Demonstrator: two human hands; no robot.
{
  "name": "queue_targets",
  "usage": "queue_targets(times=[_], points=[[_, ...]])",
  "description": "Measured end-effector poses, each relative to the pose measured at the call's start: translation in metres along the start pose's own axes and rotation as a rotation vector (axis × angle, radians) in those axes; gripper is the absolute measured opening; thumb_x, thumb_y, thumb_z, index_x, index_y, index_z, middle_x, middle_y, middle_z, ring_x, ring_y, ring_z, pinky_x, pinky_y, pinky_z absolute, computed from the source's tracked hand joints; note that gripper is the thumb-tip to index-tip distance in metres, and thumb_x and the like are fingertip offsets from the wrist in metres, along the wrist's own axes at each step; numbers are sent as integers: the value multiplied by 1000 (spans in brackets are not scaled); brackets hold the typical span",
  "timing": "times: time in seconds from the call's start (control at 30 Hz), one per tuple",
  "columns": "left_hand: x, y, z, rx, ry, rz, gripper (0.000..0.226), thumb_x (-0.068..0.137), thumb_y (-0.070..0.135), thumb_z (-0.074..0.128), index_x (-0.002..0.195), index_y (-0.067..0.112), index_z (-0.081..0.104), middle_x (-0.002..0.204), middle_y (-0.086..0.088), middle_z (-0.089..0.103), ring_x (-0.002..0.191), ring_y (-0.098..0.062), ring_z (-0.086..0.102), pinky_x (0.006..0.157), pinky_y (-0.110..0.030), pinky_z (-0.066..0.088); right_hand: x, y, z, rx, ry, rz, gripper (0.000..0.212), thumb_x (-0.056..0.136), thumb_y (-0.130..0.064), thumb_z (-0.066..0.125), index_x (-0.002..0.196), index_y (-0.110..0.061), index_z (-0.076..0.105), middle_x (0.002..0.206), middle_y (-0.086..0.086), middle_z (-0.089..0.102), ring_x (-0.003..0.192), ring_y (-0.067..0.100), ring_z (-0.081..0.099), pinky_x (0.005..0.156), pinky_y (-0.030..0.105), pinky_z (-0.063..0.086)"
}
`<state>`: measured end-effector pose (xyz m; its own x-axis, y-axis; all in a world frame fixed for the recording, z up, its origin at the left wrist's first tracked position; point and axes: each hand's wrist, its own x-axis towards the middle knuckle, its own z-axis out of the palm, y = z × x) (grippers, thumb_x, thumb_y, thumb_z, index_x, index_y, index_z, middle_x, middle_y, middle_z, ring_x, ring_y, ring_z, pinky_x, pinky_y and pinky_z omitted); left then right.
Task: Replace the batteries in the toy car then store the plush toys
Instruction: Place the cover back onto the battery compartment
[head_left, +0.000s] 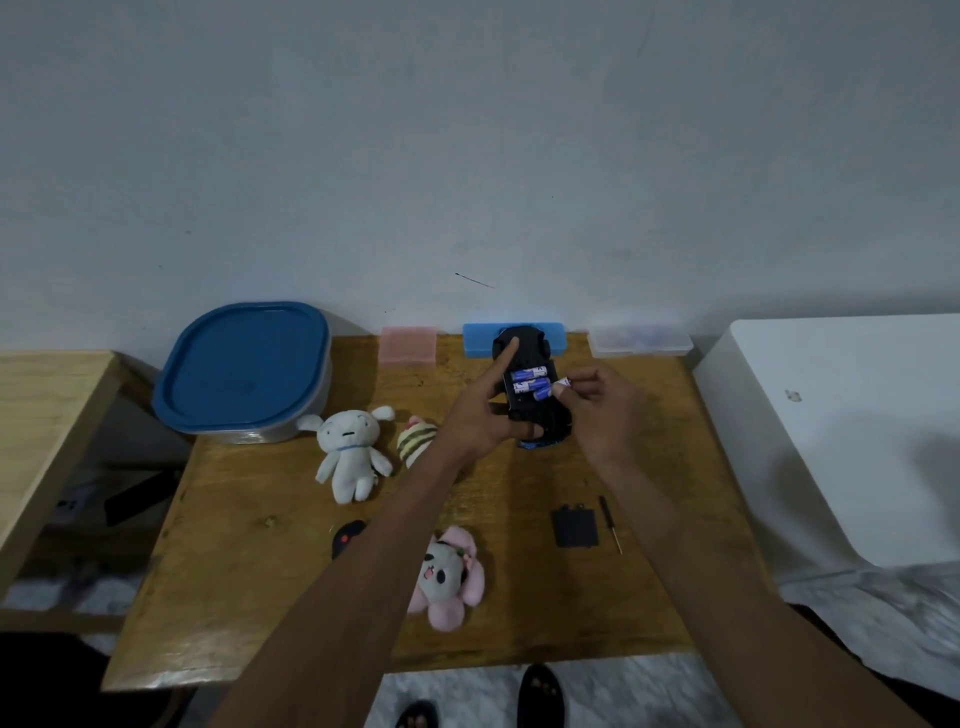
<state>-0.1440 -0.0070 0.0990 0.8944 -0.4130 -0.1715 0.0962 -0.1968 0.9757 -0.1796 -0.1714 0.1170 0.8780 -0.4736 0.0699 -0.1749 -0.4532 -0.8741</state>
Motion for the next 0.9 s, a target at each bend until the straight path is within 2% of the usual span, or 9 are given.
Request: queue_targets(times=[0.2, 0.27, 0.33, 0.5, 0.6, 0.77, 0.9], points=[[-2, -3, 5, 26, -9, 24, 116, 71, -4, 86, 158, 37, 23, 131, 12, 56, 117, -9, 60, 90, -35, 60, -12, 9, 8, 25, -5, 31, 11, 85, -19, 77, 90, -22, 68, 90, -5, 70, 83, 10, 68, 73, 28, 57], [-3, -4, 7, 28, 0, 26, 116, 71, -4, 86, 159, 36, 22, 128, 17, 56, 112, 1, 61, 87, -30, 60, -14, 10, 11, 19, 10, 25, 10, 85, -17, 78, 93, -17, 72, 93, -2, 71, 84, 11, 67, 74, 29, 58], [-3, -4, 8, 19, 10, 33, 116, 71, -5, 86, 159, 35, 22, 127, 15, 57, 109, 9, 60, 84, -24, 58, -13, 11, 11, -18, 19, 8, 13, 84, -19, 78, 95, -15, 74, 95, 0, 72, 82, 10, 67, 73, 27, 58], [-2, -4, 8, -7, 39, 39, 117, 71, -6, 85, 159, 36, 20, 133, 1, 59, 110, 2, 61, 85, -25, 58, -9, 11, 13, -64, 8, -2, 14, 83, -25, 79, 94, -17, 76, 92, -1, 72, 80, 11, 68, 73, 39, 61], [-2, -3, 7, -1, 41, 47, 117, 72, -6, 84, 159, 36, 18, 137, -1, 56, 109, 5, 59, 84, -21, 57, -7, 9, 12, -134, -11, -32, 14, 83, -27, 79, 90, -16, 75, 91, -3, 69, 82, 14, 66, 75, 42, 60], [0, -6, 8, 9, 60, 72, 118, 71, -6, 85, 158, 39, 18, 137, 2, 55, 109, 7, 59, 85, -21, 57, -4, 5, 10, -169, -28, -40, 13, 83, -29, 79, 89, -18, 76, 90, -3, 70, 81, 14, 67, 75, 41, 61], [0, -10, 9, 18, 41, 75, 118, 72, -3, 86, 156, 45, 19, 144, 0, 53, 117, -9, 61, 88, -26, 58, -2, 3, 8, -203, -75, -26, 12, 84, -29, 78, 90, -19, 76, 89, -4, 72, 79, 10, 67, 71, 32, 61]])
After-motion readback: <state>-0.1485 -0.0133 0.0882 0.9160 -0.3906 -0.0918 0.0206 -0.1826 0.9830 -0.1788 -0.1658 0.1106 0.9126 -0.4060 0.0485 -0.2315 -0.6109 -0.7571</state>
